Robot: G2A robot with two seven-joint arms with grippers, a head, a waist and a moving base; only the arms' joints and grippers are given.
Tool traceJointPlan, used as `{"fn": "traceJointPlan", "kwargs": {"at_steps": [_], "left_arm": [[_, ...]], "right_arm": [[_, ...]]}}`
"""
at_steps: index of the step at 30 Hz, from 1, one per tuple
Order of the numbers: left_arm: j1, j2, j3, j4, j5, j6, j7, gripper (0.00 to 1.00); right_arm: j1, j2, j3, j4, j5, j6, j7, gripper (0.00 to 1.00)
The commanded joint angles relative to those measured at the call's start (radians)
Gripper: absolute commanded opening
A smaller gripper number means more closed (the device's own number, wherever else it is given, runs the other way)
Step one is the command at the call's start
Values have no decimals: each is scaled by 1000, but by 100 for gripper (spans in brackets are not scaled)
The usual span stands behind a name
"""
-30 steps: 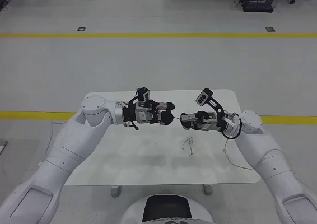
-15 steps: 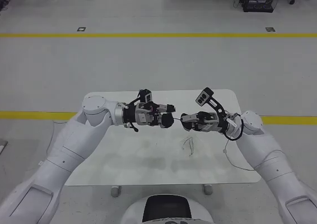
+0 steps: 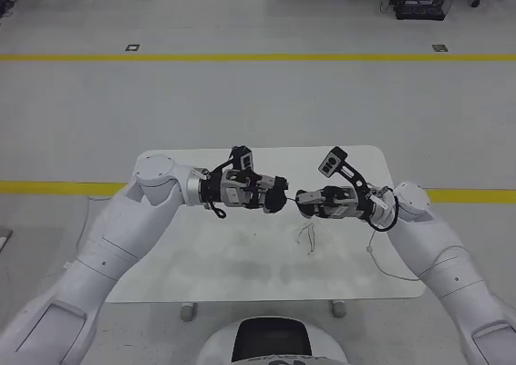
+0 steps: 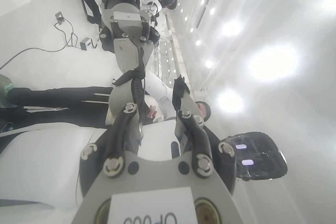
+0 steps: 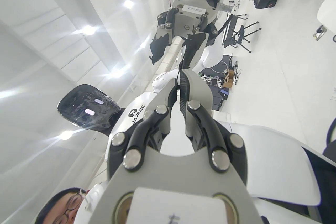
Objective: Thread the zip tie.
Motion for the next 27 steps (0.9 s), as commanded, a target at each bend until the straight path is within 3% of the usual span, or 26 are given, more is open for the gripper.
{"fn": "traceJointPlan", "kwargs": {"at_steps": [1, 14, 20, 27], "left_arm": [[-1, 0, 4, 0, -2, 1, -10, 24], [-8, 1, 21, 1, 2, 6, -19, 20], [-10, 1, 26, 5, -2, 6, -18, 18], [-11, 0, 33, 6, -6, 3, -18, 9]], "right_arm": [[3, 4, -6, -2, 6, -5, 0, 0], [23, 38, -74, -49, 35, -21, 0, 0], [33, 57, -97, -65, 62, -55, 0, 0], [42, 76, -121, -58, 82, -69, 0, 0]]}}
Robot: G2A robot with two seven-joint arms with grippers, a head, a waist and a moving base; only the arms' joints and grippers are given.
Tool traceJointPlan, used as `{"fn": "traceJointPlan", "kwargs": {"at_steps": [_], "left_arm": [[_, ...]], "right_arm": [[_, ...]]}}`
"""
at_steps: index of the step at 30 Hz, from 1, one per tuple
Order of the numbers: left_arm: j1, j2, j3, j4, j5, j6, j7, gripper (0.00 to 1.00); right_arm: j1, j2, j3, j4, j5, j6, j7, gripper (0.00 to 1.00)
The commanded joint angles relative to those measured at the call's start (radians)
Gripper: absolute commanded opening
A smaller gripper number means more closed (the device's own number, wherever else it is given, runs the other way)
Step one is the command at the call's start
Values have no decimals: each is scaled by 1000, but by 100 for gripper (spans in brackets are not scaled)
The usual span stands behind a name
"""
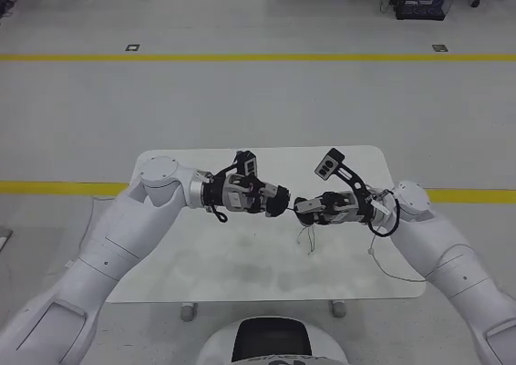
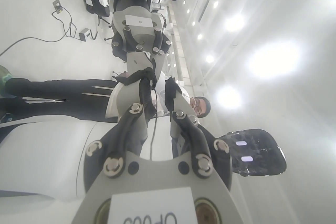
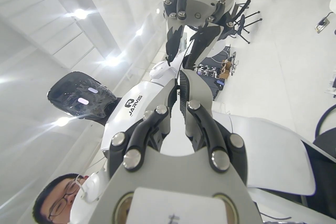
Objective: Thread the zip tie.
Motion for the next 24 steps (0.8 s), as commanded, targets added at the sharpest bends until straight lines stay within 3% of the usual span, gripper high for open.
{"fn": "traceJointPlan", "kwargs": {"at_steps": [1, 8, 14, 24], "left_arm": [[0, 0, 2, -1, 0, -1, -1, 7], [1, 1, 9, -2, 5, 0, -2, 3], [-1, 3, 12, -2, 11, 6, -6, 12], [-4, 4, 21, -1, 12, 5, -9, 12]], "right_arm": [[3, 4, -5, 8, 3, -4, 0, 0], [17, 9, -26, 26, 12, -16, 0, 0], [24, 10, -41, 31, 24, -25, 0, 0], [34, 12, -53, 46, 30, -32, 0, 0]]}}
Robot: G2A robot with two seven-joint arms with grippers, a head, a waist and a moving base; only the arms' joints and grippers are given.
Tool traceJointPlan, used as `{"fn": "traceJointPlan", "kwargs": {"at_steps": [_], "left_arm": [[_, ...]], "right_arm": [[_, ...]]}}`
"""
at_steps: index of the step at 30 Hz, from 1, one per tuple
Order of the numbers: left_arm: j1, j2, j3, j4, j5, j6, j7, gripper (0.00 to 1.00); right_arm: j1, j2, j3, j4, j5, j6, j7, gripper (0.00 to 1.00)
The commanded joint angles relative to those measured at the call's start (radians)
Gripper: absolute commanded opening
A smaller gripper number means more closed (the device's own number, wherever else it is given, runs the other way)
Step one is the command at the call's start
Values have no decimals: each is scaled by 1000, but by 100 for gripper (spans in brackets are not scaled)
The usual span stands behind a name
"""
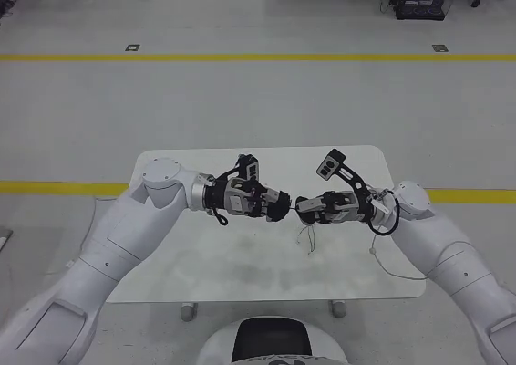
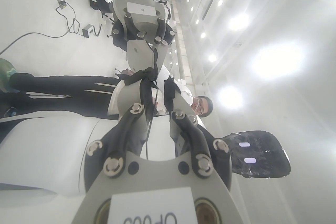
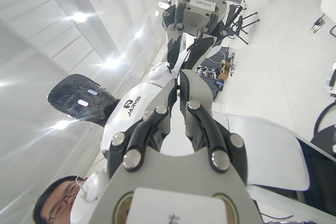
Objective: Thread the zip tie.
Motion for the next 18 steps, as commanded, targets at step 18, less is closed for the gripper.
{"fn": "traceJointPlan", "kwargs": {"at_steps": [18], "left_arm": [[-1, 1, 17, -4, 2, 3, 4, 12]], "right_arm": [[15, -15, -14, 28, -6, -9, 0, 0]]}}
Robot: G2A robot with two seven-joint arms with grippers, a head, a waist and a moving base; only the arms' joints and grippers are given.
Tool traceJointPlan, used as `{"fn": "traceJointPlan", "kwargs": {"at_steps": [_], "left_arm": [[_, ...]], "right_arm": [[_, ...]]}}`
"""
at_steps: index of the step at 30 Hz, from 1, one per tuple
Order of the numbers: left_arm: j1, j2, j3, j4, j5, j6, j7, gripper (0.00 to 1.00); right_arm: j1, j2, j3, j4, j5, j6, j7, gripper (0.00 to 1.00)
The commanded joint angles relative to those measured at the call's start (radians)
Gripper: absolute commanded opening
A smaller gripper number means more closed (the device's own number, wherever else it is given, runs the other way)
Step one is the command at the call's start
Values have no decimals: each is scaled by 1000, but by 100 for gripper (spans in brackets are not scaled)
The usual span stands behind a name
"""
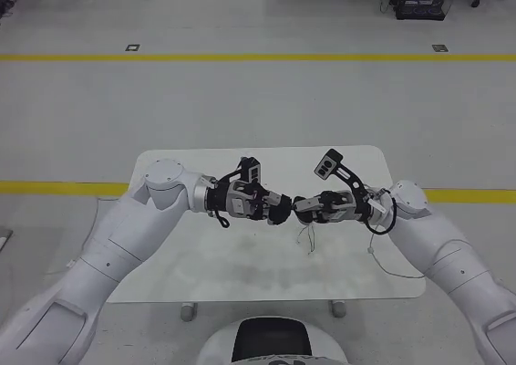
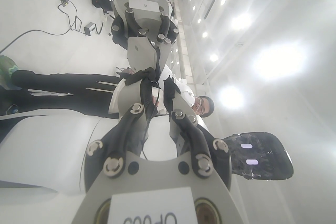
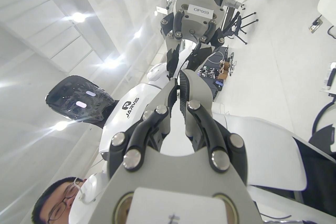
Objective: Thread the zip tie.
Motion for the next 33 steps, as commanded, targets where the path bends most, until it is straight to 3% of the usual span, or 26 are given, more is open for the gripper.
{"fn": "traceJointPlan", "kwargs": {"at_steps": [1, 22, 33], "left_arm": [[0, 0, 1, 0, -1, -1, 1, 12], [-6, 1, 12, 0, -6, -3, 3, 12], [-9, 2, 18, 3, -7, -1, 1, 7]], "right_arm": [[0, -2, 2, 5, -1, -1, 0, 0], [-21, -19, 39, 13, -31, 18, 0, 0], [-30, -26, 52, 10, -46, 27, 0, 0]]}}
